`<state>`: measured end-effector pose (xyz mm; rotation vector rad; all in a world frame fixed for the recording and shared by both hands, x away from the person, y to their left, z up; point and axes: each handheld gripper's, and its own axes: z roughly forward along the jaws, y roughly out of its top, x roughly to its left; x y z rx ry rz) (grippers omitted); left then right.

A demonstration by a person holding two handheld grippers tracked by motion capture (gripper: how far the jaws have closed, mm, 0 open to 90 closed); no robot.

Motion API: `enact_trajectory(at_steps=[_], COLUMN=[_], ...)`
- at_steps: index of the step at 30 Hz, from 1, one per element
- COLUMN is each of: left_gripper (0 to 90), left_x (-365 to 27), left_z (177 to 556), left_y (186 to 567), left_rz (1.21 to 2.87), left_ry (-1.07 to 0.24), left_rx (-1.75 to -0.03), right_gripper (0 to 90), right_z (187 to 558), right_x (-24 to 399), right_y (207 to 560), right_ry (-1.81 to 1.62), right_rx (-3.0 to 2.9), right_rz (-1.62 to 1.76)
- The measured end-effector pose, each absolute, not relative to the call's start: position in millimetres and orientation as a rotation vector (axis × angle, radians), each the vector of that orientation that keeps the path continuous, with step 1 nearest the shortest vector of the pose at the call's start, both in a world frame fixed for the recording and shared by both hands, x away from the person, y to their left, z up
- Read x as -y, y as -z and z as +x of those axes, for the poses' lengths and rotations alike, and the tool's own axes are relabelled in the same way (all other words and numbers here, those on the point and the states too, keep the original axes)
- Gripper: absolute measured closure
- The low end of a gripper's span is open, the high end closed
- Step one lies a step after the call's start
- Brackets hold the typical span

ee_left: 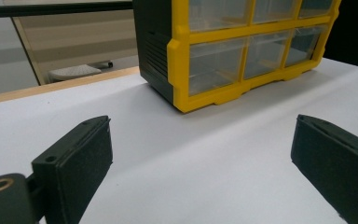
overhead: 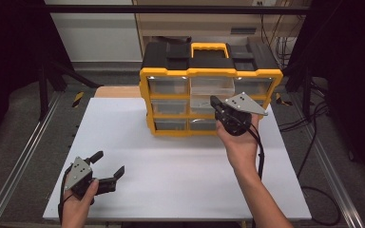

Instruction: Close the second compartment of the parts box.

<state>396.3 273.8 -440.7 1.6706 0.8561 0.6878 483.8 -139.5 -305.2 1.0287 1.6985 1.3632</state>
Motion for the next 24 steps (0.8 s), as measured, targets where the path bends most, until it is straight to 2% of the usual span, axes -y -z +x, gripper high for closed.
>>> enact_trajectory(at_steps=[24], left_gripper=[5.2], left_x=[-275], left_z=[397], left_y=[441], left_rz=[1.658], left_ry=[-0.690], left_rx=[-0.870], right_gripper=[90.0], right_z=[509], right_x=[143], right_y=[308], right_ry=[-1.370], right_rx=[-1.685], right_rz=[1.085])
